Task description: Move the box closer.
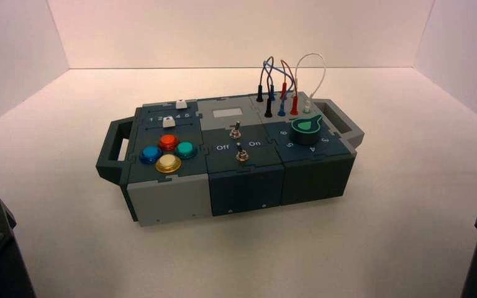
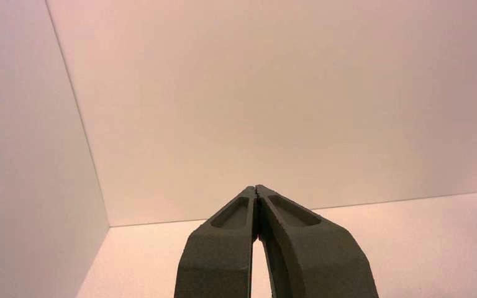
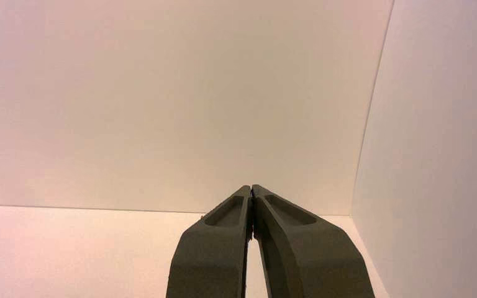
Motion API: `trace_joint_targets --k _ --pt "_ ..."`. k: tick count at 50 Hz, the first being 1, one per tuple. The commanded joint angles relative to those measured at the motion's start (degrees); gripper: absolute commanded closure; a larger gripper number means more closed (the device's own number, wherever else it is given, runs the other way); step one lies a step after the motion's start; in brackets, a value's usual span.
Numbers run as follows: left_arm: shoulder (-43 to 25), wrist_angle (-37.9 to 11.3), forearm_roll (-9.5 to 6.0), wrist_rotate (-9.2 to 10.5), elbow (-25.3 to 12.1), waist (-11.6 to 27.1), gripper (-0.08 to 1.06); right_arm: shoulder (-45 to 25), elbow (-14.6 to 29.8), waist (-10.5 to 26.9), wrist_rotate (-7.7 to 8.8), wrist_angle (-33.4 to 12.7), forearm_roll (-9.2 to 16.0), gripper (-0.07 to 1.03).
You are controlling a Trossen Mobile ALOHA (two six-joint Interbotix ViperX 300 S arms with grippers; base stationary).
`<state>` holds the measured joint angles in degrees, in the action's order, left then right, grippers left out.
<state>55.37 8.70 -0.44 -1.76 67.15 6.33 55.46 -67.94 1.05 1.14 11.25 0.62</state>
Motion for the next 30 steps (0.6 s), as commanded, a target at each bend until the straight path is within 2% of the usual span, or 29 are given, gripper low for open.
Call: trace_joint_targets --k 1,18,30 --pt "-0.18 0.35 0.0 -0.18 -1.41 0.35 1.0 -0.35 1.85 0.18 0.18 0.35 0.0 0.99" --pt "-0.35 0.09 0.0 -0.18 -1.41 0.35 1.0 -0.44 1.85 0.18 0.18 0.0 0.0 0.99" --pt "-4.22 -5.01 0.09 -0.18 -3.25 2.9 1.0 -1.41 3.43 2.55 0.18 -4.66 0.09 0.99"
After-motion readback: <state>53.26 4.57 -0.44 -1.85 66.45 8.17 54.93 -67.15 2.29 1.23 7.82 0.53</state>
